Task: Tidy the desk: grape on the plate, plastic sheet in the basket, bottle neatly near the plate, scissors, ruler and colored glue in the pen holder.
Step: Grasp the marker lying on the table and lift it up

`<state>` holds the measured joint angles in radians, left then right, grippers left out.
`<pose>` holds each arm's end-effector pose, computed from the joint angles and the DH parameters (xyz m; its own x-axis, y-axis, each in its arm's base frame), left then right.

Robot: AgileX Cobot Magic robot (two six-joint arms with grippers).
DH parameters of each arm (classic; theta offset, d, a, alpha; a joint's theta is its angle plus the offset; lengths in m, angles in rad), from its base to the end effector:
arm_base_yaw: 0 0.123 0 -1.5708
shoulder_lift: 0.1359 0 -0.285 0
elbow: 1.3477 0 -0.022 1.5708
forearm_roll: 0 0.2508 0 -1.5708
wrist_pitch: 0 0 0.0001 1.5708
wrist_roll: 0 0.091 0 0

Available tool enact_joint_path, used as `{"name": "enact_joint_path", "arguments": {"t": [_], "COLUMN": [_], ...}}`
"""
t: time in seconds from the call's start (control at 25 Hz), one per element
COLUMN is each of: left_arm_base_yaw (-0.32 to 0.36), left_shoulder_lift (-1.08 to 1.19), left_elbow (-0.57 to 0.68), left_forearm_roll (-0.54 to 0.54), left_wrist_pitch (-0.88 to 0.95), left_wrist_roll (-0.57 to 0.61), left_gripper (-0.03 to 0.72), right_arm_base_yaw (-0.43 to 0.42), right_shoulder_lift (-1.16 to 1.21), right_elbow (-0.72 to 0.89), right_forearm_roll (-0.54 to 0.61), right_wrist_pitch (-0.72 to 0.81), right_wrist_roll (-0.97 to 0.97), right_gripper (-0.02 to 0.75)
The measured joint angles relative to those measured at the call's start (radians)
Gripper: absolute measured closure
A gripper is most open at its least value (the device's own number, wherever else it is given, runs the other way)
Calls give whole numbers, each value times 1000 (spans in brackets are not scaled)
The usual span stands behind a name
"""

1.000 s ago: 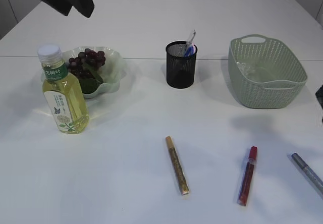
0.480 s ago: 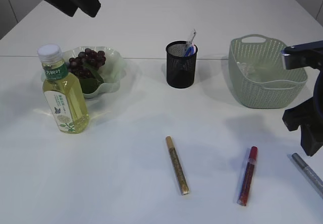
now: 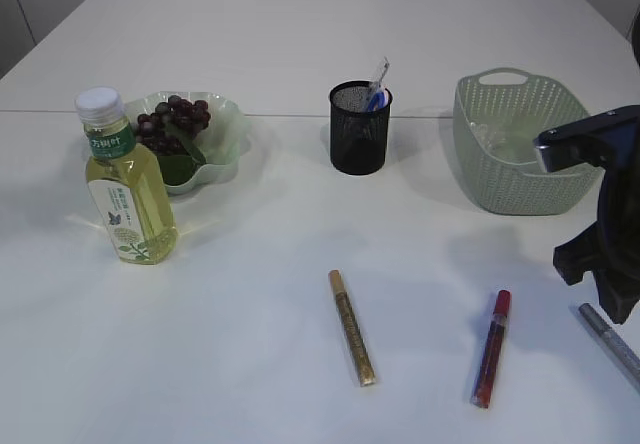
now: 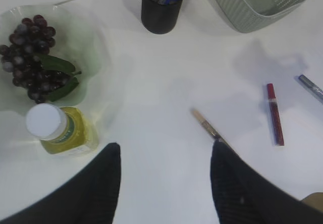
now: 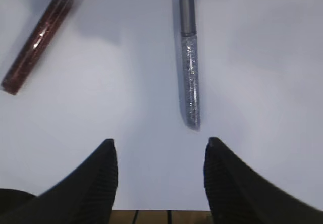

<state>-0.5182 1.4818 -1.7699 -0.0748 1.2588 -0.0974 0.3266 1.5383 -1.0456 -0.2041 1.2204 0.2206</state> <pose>0.2541 -0.1523 0.4499 -0.7302 0.2784 -0.6239 0.4488 0.8840 -0.1308 0.2557 0.0683 0.2385 -0.9837 -0.1787 0.0194 -0.1790 0.9643 -0.1952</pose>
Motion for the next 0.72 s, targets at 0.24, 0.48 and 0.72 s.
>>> {"name": "enact_joint_path", "arguments": {"t": [0.24,0.48,0.72], "left_arm_base_yaw": [0,0,0], "left_shoulder_lift": [-54,-54,-54], "left_elbow": [0,0,31], "left_forearm_roll": [45,56,75], "left_wrist_pitch": [3,4,6], "left_wrist_roll": [0,0,0], "left_gripper": [269,269,268], "right_arm_base_yaw": [0,0,0], "right_shoulder_lift": [20,20,20], "right_elbow": [0,0,0], "right_forearm_roll": [-30,135,204], "right_wrist_pitch": [-4,-4,-8], "right_wrist_roll": [-7,-195,-320], "right_gripper": [302,301,301]}}
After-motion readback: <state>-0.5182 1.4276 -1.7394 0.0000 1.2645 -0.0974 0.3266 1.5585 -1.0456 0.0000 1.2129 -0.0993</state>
